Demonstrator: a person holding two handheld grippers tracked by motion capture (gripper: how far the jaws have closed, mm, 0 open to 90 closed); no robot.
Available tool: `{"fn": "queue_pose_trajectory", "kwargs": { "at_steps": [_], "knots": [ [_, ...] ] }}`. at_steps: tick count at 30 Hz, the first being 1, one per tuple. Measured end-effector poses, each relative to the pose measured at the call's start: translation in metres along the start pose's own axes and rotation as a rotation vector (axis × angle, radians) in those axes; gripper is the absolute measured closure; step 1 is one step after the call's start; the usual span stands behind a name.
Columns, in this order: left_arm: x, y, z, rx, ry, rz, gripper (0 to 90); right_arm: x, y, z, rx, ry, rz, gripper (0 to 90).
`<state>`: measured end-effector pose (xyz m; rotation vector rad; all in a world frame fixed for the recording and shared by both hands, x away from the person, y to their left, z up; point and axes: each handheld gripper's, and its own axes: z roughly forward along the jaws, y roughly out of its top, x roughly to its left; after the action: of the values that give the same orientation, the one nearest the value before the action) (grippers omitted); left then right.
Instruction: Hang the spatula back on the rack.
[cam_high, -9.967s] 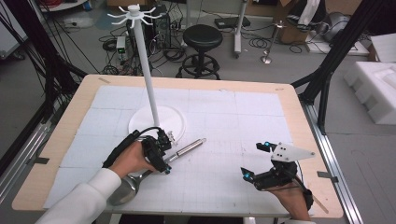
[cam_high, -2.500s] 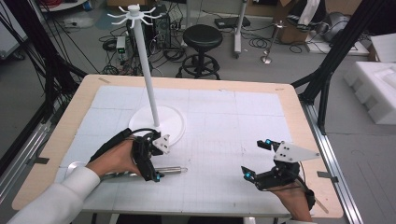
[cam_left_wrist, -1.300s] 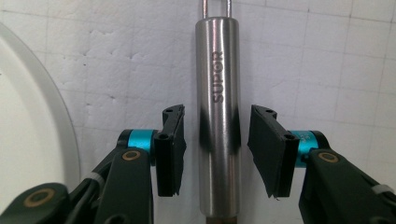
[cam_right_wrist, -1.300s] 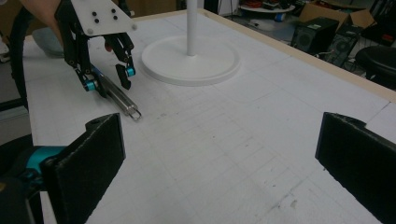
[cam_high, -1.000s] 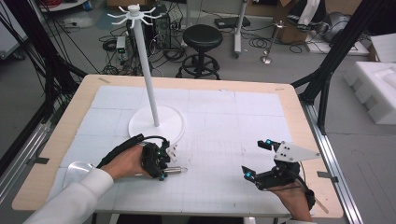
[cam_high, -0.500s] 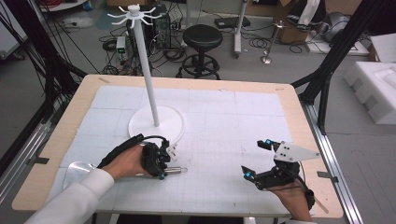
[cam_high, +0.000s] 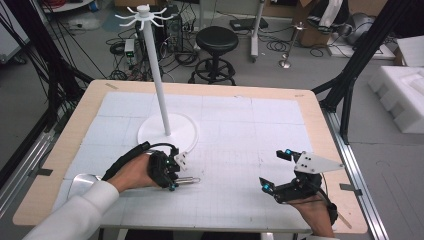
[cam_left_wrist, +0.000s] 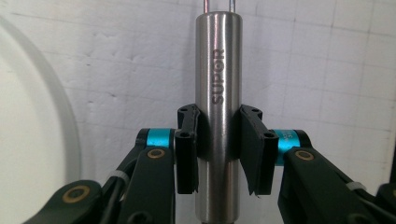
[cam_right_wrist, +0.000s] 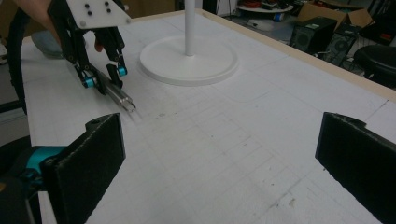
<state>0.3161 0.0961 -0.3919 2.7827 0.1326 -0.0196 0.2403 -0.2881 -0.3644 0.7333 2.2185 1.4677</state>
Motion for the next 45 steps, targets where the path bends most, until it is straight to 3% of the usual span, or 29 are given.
{"fn": "queue_pose_trajectory", "kwargs": {
  "at_steps": [1, 11, 16, 25, 34, 38, 45],
  "knots": [
    [0.0, -0.002, -0.008, -0.03, 0.004, -0.008, 69.2, 0.0, 0.0, 0.0, -0.002, 0.0, 0.001, 0.5],
    [-0.002, -0.012, -0.037, -0.122, 0.043, -0.023, 69.2, 0.002, 0.001, 0.001, 0.0, 0.002, -0.003, 0.5],
    [-0.002, -0.021, -0.057, -0.184, 0.079, -0.053, 69.2, 0.001, 0.001, 0.0, -0.002, 0.001, 0.005, 0.5],
    [-0.003, -0.03, -0.086, -0.261, 0.125, -0.101, 69.2, 0.002, 0.001, 0.001, -0.002, 0.004, 0.002, 0.5],
    [-0.004, -0.035, -0.114, -0.3, 0.15, -0.115, 69.2, 0.002, 0.001, 0.001, -0.001, 0.002, 0.003, 0.5],
    [-0.003, -0.039, -0.133, -0.344, 0.168, -0.127, 69.2, 0.001, 0.001, 0.001, -0.001, 0.002, 0.006, 0.5],
    [-0.004, -0.044, -0.148, -0.4, 0.203, -0.149, 69.2, 0.002, 0.001, 0.001, -0.002, 0.002, 0.007, 0.5]
  ]
}}
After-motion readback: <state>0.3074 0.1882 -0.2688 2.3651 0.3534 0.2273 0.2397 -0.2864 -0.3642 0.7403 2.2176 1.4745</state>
